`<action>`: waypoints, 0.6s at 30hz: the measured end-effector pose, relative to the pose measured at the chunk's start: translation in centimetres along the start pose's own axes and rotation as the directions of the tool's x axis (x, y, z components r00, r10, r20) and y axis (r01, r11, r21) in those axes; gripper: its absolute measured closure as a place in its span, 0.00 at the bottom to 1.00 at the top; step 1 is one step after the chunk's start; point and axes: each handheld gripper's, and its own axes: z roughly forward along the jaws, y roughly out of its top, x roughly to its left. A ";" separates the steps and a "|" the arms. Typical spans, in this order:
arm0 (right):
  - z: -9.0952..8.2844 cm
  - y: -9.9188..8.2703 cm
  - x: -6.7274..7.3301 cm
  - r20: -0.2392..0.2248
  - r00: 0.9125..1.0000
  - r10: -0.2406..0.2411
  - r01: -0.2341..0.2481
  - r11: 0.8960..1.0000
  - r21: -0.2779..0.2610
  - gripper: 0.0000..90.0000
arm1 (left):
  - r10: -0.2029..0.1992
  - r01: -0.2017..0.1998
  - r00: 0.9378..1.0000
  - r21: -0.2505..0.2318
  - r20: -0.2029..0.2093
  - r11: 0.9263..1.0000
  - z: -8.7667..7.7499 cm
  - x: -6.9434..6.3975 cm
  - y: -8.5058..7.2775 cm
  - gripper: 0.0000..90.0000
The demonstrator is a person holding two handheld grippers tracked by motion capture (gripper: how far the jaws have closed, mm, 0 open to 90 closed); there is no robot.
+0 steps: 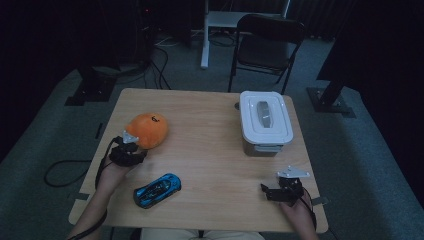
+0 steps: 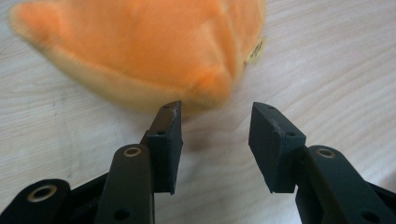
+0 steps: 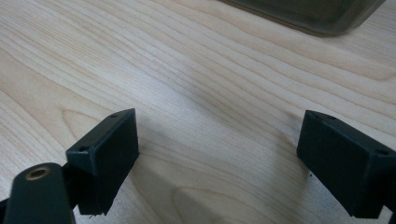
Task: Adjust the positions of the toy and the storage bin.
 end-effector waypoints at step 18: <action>0.0 0.0 0.0 0.000 1.000 0.000 0.000 1.000 0.000 0.14 | 0.016 -0.016 1.000 0.028 -0.013 0.999 -0.2 -2.9 0.0 0.96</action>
